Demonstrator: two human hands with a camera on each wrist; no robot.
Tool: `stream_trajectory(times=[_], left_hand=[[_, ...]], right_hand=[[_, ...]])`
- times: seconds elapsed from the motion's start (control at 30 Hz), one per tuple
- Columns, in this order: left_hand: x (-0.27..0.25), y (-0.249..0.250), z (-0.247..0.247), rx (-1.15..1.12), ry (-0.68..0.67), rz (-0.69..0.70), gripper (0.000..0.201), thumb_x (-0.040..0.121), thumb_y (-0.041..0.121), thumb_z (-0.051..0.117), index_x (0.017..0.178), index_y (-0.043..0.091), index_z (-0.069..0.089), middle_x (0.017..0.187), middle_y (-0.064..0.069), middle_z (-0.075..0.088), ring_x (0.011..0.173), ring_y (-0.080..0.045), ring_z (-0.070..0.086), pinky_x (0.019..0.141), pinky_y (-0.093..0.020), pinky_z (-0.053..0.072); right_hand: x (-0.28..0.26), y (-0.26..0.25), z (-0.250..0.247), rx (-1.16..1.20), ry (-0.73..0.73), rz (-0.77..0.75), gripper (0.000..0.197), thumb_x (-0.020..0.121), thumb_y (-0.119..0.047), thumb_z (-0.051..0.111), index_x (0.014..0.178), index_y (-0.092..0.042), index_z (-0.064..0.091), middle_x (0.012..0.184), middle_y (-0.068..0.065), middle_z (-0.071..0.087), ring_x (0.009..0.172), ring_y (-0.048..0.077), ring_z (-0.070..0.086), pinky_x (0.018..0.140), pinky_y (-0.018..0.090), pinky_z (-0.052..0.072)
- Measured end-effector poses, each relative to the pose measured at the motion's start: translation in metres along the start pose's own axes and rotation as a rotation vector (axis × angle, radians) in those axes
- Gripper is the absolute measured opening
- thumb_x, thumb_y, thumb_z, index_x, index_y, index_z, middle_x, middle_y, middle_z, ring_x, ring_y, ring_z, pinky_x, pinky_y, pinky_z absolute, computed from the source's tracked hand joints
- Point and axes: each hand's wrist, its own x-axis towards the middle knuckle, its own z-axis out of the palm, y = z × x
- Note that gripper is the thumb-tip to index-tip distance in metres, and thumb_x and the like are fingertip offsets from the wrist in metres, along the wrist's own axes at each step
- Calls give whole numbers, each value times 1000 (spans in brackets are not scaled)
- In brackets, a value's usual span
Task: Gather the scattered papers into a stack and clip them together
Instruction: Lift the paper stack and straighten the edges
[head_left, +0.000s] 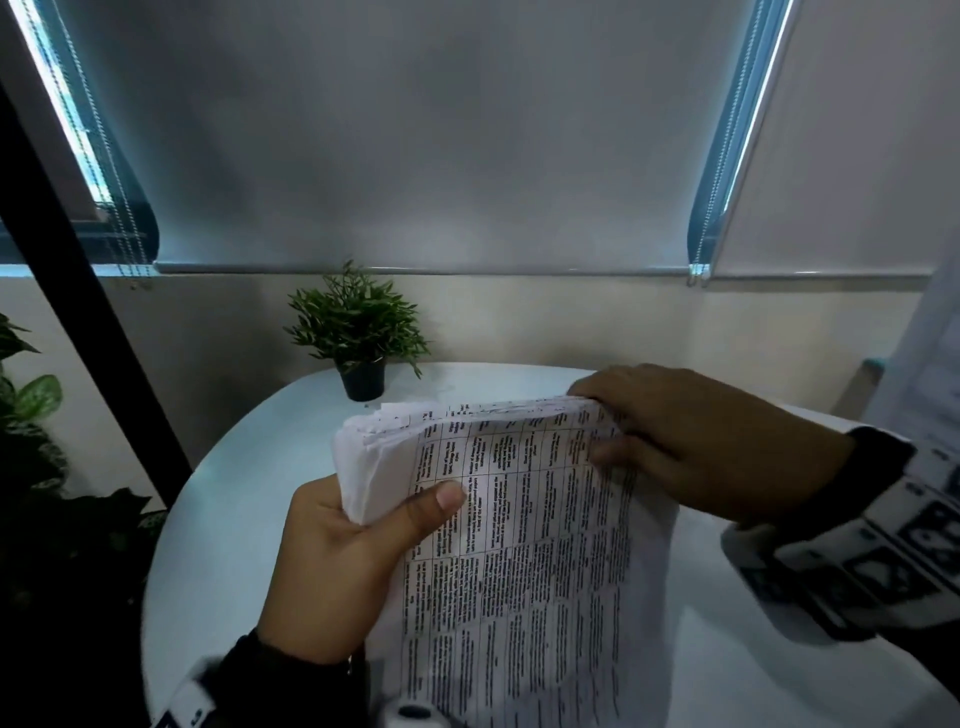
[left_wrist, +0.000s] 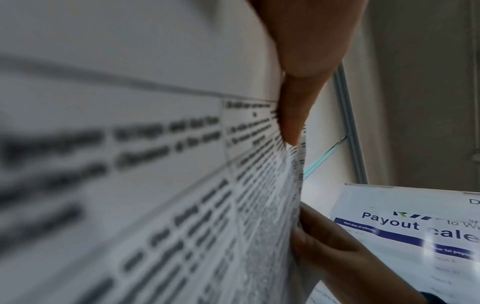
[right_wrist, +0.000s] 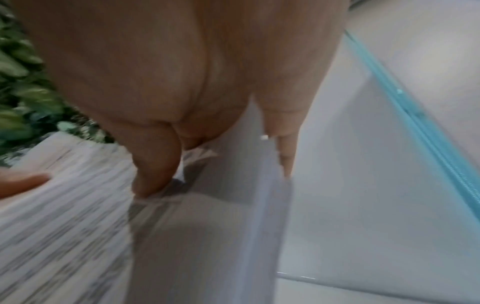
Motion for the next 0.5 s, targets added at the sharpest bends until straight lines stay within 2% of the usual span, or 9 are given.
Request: stream_trajectory(times=[0.07, 0.13, 0.2, 0.27, 0.3, 0.33, 0.4, 0.43, 0.5], left_hand=[[2, 0, -3, -14, -3, 8, 28, 53, 17, 89, 80, 22, 80, 81, -7, 77, 74, -24, 74, 61, -23, 57], [1, 2, -6, -27, 3, 61, 26, 53, 18, 89, 77, 24, 80, 81, -6, 77, 75, -23, 74, 61, -23, 56], [1, 5, -6, -15, 7, 134, 25, 56, 23, 89, 78, 28, 80, 82, -1, 77, 75, -18, 74, 61, -21, 56], [1, 5, -4, -19, 15, 163, 21, 61, 21, 84, 78, 33, 79, 81, 4, 77, 73, -13, 74, 61, -19, 56], [2, 2, -4, -16, 22, 152, 25, 61, 17, 82, 78, 35, 79, 81, 5, 77, 74, -12, 74, 61, -19, 56], [3, -2, -5, -15, 9, 128, 27, 58, 20, 85, 79, 35, 79, 83, 4, 77, 76, -13, 74, 62, -19, 56], [6, -12, -9, -19, -16, 88, 43, 46, 47, 89, 84, 30, 79, 87, 0, 77, 80, -17, 74, 65, -22, 57], [6, -15, -10, -29, -16, 67, 53, 41, 57, 88, 85, 28, 79, 89, -2, 77, 82, -19, 74, 65, -23, 57], [8, -18, -11, -31, 10, 47, 59, 38, 64, 85, 84, 28, 79, 88, -2, 77, 81, -19, 74, 64, -23, 58]], right_hand=[[-9, 17, -7, 168, 6, 33, 38, 81, -51, 50, 109, -28, 57, 100, -13, 62, 92, 5, 56, 83, 32, 46], [-16, 25, -10, 422, 71, 64, 36, 74, -56, 60, 100, -31, 62, 96, -11, 67, 90, 6, 61, 78, 28, 49], [-21, 27, 0, 808, 192, 49, 36, 68, -50, 73, 91, -25, 63, 91, -8, 68, 84, 5, 64, 71, 21, 53], [-24, 24, 19, 1031, 357, 23, 31, 66, -43, 79, 84, -24, 62, 84, -5, 65, 78, 8, 62, 66, 19, 52], [-23, 22, 28, 1039, 422, 25, 32, 66, -46, 79, 83, -25, 61, 85, -3, 64, 77, 9, 61, 66, 20, 51], [-23, 19, 36, 1008, 461, 31, 35, 65, -52, 76, 83, -28, 60, 86, -3, 64, 78, 10, 60, 67, 21, 51], [-22, 15, 46, 908, 485, 58, 36, 66, -59, 71, 86, -32, 57, 87, -8, 63, 79, 8, 59, 68, 22, 49], [-21, 15, 49, 872, 491, 75, 32, 68, -56, 70, 86, -34, 56, 87, -10, 62, 79, 6, 58, 68, 21, 48], [-17, 15, 50, 844, 512, 97, 20, 72, -44, 68, 85, -36, 55, 86, -12, 62, 77, 4, 58, 67, 20, 47]])
